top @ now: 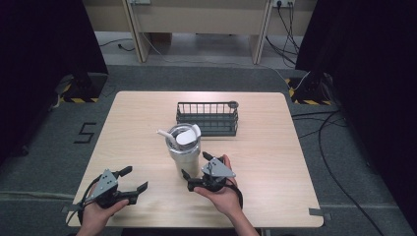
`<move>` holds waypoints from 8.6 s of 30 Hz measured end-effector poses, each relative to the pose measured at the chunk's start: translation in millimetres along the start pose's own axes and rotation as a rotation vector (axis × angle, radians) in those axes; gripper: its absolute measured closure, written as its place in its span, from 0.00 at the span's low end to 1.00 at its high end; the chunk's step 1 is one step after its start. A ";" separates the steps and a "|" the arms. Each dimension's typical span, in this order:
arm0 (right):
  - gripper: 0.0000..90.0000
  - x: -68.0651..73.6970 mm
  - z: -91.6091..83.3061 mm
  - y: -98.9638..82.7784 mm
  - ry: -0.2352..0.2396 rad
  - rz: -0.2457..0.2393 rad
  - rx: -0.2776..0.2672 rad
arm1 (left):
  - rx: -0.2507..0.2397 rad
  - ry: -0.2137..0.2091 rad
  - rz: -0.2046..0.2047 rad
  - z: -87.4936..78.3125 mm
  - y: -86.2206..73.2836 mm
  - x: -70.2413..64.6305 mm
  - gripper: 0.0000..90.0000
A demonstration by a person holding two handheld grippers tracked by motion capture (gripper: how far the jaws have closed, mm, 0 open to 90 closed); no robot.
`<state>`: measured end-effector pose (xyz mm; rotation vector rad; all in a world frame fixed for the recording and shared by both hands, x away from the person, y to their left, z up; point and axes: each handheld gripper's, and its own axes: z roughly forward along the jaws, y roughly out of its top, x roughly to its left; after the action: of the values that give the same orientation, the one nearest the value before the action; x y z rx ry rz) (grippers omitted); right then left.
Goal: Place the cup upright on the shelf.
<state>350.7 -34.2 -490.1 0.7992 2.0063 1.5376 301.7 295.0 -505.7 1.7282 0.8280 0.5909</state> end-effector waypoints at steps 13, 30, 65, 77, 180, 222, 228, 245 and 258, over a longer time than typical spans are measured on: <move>0.08 -0.8 27.2 4.4 0.004 0.010 -0.005 | -0.001 -0.002 0.000 -0.4 0.2 0.1 0.16; 0.10 -0.7 47.2 0.2 -0.009 -0.010 -0.043 | 0.004 -0.010 0.000 -0.2 -0.3 0.0 0.16; 0.12 -10.2 41.5 16.1 -0.023 0.007 -0.097 | 0.004 0.001 -0.009 -0.2 -1.2 0.8 0.17; 0.12 -29.0 37.6 42.9 -0.076 0.010 -0.117 | 0.004 0.000 -0.012 0.3 -1.2 0.6 0.17; 0.12 -143.9 129.5 106.7 -0.345 0.108 -0.073 | -0.003 -0.002 -0.026 -0.2 -1.6 2.3 0.17; 0.10 -141.9 139.9 68.8 -0.363 0.127 -0.070 | -0.005 -0.007 -0.018 0.3 -1.0 0.2 0.17; 0.08 -140.3 139.7 61.0 -0.372 0.129 -0.069 | -0.004 -0.008 -0.017 0.4 -1.0 0.2 0.17; 0.08 -134.7 124.6 64.7 -0.378 0.129 -0.084 | -0.004 -0.001 -0.013 0.0 -0.5 0.2 0.17; 0.10 -131.3 111.4 62.6 -0.374 0.103 -0.061 | -0.004 0.006 -0.012 -0.4 -0.6 0.4 0.17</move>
<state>530.2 -38.0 -453.6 1.0898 1.6612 1.3759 301.5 295.6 -506.2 1.7172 0.8409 0.5896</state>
